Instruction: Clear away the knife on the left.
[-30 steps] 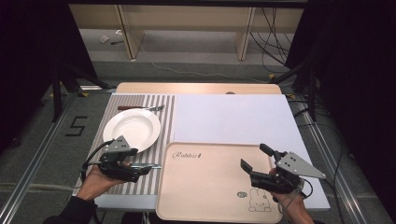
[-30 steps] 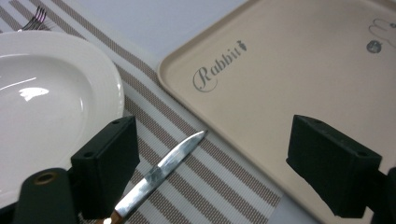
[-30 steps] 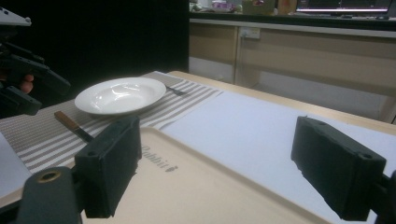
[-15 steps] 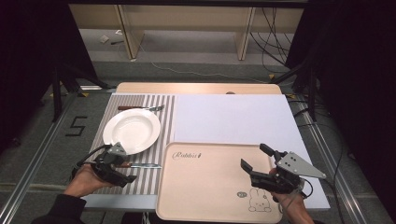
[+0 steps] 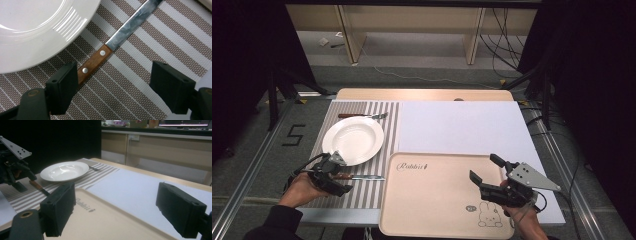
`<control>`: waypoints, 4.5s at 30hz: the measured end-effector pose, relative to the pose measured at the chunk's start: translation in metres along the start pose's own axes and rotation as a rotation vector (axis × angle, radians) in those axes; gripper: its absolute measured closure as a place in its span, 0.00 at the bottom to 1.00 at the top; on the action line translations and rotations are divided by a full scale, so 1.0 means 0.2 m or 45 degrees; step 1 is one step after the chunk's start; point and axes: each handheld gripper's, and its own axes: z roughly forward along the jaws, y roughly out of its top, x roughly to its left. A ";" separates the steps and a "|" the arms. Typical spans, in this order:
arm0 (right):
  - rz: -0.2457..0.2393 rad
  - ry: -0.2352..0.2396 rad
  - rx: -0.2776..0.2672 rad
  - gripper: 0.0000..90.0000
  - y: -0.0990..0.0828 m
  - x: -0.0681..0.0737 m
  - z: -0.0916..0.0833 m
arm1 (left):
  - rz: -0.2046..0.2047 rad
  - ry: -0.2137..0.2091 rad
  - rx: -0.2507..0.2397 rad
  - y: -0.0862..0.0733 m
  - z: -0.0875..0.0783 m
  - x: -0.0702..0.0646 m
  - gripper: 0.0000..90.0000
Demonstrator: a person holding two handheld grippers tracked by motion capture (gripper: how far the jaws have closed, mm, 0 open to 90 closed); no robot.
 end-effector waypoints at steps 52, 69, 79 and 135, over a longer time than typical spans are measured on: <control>-0.001 0.005 0.000 0.19 0.00 0.00 0.01 | 0.087 -0.085 0.262 0.14 0.10 0.07 0.80; -0.004 0.003 0.002 0.19 0.00 0.00 0.01 | 0.065 -0.189 0.193 0.17 0.03 0.04 0.85; -0.005 0.006 0.000 0.19 0.00 0.00 0.00 | 0.040 -0.280 0.120 0.20 -0.01 -0.01 0.85; -0.006 0.005 0.004 0.19 0.00 0.00 0.00 | -0.136 -0.610 -0.066 0.45 0.14 -0.52 0.85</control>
